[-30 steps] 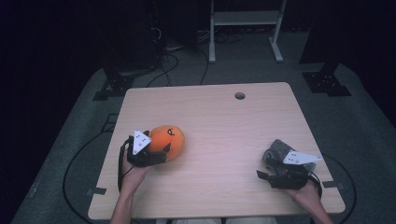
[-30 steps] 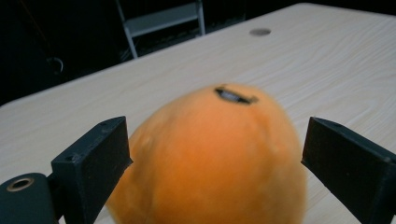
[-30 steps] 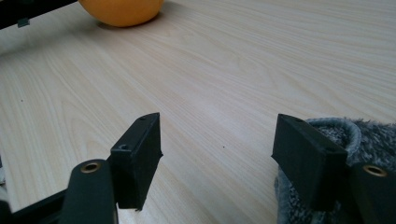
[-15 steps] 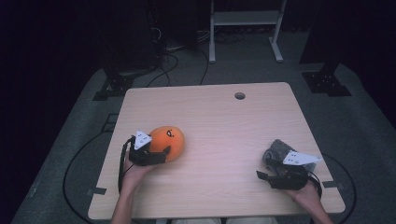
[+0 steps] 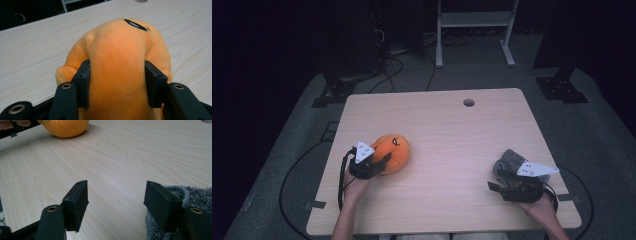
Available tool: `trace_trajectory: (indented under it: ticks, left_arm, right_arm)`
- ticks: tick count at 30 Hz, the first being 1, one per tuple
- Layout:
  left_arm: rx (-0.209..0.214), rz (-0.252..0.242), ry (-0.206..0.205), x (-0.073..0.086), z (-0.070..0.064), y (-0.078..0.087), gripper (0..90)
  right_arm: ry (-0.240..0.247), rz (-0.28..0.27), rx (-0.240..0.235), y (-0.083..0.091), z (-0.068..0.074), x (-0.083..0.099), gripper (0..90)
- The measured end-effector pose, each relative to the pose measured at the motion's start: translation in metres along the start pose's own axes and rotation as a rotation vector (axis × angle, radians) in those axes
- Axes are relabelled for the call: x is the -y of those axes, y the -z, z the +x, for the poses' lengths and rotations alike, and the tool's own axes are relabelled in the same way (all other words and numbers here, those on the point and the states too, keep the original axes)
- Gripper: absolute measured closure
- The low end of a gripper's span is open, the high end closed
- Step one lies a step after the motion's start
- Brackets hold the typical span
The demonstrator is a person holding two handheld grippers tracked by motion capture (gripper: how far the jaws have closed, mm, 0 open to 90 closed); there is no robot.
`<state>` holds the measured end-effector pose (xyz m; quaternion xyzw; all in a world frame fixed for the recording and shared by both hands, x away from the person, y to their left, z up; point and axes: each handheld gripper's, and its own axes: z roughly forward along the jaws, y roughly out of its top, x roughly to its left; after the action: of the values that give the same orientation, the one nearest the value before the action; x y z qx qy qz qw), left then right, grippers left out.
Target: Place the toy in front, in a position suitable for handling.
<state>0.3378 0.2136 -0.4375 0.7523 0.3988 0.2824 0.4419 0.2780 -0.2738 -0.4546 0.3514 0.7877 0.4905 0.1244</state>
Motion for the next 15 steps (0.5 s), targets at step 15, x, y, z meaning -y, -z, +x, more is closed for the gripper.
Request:
trace_trajectory:
  ticks: [15]
  left_arm:
    - [0.157,-0.103,-0.037,-0.027,-0.042,0.005,51.3]
  right_arm:
    - [-0.018,-0.049,0.058,0.011,-0.011,-0.001,34.4]
